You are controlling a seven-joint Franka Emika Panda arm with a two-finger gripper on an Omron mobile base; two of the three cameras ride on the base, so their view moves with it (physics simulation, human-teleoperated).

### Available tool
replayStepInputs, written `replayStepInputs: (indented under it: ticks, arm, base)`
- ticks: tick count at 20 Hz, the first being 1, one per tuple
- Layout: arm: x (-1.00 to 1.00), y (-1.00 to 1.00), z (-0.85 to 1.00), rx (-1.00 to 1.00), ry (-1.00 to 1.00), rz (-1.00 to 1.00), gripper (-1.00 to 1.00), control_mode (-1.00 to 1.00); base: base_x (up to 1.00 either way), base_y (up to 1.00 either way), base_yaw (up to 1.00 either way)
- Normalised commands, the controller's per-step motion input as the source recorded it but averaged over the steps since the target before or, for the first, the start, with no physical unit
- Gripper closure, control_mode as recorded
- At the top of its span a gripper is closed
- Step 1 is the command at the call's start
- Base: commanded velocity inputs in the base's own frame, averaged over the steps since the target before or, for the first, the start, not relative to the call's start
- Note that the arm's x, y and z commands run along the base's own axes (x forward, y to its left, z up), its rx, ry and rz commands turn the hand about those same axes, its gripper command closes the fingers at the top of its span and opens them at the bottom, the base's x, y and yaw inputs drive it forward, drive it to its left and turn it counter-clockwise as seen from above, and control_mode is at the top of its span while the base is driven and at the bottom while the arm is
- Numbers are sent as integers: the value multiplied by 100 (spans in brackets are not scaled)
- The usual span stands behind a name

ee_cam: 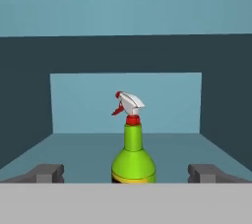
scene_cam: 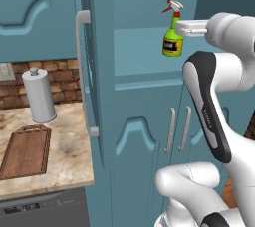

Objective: Grab the spray bottle from the cabinet, then place it next to the cutting board for sanitizing. Then grab the dish brush from the countertop next to the sink and place it next to the cutting board.

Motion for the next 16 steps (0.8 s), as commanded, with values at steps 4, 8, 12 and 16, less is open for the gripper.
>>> replayStepInputs:
  ticks: [4, 8, 12, 16]
  arm:
    - [40, 0, -17, 0, 0, 1, -100, -100]
    - [43, -1, -15, 0, 1, 0, -100, -100]
    - [43, -1, -5, 0, 0, 0, -100, -100]
    - [48, 0, -5, 0, 0, 0, -100, -100]
  base:
    - [0, 0, 0]
    - [0, 0, 0]
    - [0, 0, 0]
    - [0, 0, 0]
